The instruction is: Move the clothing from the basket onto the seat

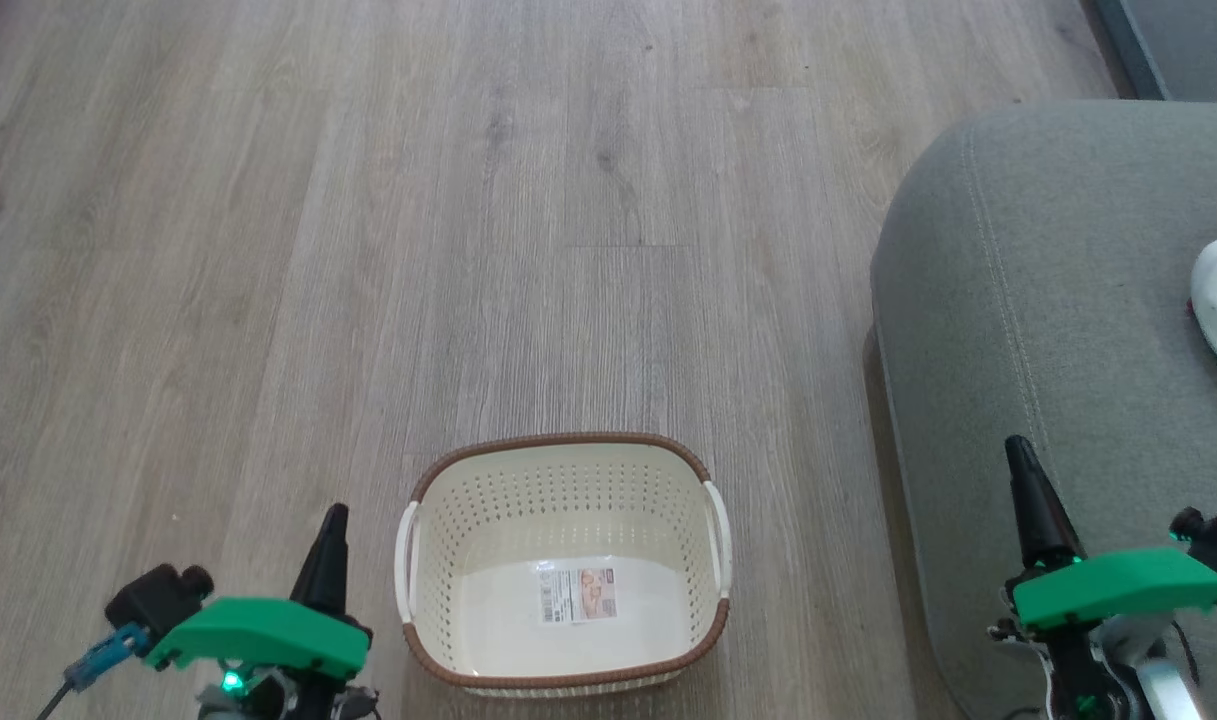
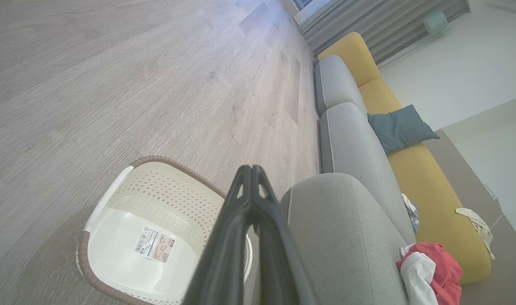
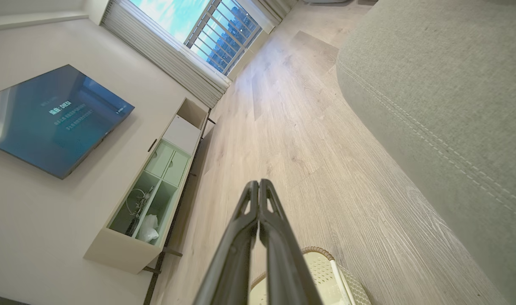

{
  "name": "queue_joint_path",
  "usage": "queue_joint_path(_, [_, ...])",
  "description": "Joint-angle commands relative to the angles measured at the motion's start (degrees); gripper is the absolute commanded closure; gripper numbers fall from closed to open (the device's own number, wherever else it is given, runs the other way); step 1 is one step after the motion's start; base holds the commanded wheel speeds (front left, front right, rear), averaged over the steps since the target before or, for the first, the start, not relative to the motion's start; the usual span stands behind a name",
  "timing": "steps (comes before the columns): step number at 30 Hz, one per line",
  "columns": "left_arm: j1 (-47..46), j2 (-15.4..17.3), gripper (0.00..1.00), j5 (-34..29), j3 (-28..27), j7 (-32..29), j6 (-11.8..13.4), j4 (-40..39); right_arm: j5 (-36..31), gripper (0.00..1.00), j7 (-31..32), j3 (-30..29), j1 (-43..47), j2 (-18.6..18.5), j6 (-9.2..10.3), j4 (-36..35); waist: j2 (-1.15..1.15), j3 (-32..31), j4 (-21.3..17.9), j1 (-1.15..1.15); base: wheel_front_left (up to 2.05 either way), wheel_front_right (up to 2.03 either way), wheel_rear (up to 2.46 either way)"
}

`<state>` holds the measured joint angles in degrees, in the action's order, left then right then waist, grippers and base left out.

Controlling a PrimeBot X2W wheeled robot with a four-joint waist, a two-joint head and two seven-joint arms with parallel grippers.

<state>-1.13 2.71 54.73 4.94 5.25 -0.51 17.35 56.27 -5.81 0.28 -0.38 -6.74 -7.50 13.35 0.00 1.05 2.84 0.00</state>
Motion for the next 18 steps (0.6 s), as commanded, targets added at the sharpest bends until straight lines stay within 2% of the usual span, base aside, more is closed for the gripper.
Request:
queue_joint_path(1, [-3.3, 0.3, 1.00, 2.4, -2.1, -0.7, -0.9, -2.3, 2.5, 1.00, 0.9, -0.2, -3.0, 0.1, 0.00, -1.6, 0.00, 0.0, -0.1, 0.00, 0.00, 0.00, 0.00])
queue_joint_path(18, [-3.7, 0.3, 1.00, 11.1, -4.4, -3.4, -2.4, -2.5, 11.0, 1.00, 3.5, -1.6, -3.7, 0.9, 0.01, -1.0, 0.00, -0.2, -0.8, 0.00, 0.00, 0.00, 0.00])
